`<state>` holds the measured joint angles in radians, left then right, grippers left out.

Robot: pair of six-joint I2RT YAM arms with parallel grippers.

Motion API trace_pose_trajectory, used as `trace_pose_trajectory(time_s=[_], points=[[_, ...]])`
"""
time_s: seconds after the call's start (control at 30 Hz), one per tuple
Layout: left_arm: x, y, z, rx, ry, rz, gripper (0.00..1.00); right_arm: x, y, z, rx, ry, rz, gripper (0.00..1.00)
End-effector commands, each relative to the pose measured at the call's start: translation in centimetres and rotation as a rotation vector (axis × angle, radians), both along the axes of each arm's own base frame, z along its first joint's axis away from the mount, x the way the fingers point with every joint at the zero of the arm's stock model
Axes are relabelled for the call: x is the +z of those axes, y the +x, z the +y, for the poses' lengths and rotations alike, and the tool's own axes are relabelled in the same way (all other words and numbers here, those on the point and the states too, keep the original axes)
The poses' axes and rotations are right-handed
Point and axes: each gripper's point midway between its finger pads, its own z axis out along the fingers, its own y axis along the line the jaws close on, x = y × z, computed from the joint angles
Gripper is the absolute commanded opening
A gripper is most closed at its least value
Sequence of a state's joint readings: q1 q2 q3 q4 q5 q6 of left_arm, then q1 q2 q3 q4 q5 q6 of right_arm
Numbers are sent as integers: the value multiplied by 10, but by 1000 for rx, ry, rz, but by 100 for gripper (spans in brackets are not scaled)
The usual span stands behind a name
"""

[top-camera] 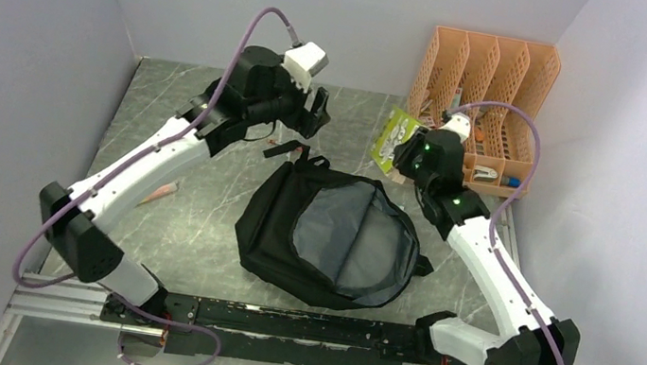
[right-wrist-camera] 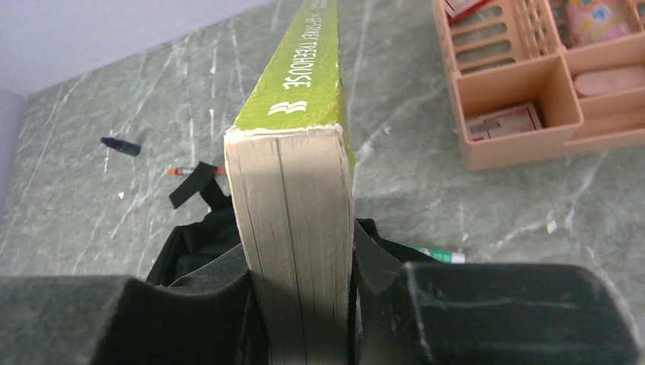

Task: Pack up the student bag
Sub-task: Place the book in the student bag.

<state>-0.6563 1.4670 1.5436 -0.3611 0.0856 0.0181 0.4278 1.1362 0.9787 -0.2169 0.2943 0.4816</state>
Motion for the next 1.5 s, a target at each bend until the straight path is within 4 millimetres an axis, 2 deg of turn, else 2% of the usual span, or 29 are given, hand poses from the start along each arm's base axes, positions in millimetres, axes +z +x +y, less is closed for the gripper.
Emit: trace_pose_trajectory(time_s=[0.0,0.1,0.23,0.4,0.57,0.63,0.77,1.07,1.3,1.47], points=[[-34,-4,-12,68,2,190,81,36,13,-21,-26,149,-14,5],[-41,-11,-21,95,38,182,83,45,15,-41,-64,176,-14,0],[-59,-34,-55,59,57,228,84,52,10,-66,-159,202,-32,0],[-101,-79,-110,-4,149,296,88,57,-1,-83,-233,199,-69,0],[-145,-108,-141,17,269,336,88,64,-10,-93,-269,176,-100,0],[-158,-112,-144,50,329,322,88,65,-13,-98,-292,168,-109,0],[-180,-110,-133,141,453,281,88,69,-20,-107,-336,161,-129,0],[-226,-116,-125,141,535,319,90,66,-23,-110,-352,170,-137,0],[-245,-124,-136,94,543,337,92,64,-23,-112,-363,169,-138,0],[-264,-124,-132,106,618,325,92,63,-24,-114,-376,169,-140,0]])
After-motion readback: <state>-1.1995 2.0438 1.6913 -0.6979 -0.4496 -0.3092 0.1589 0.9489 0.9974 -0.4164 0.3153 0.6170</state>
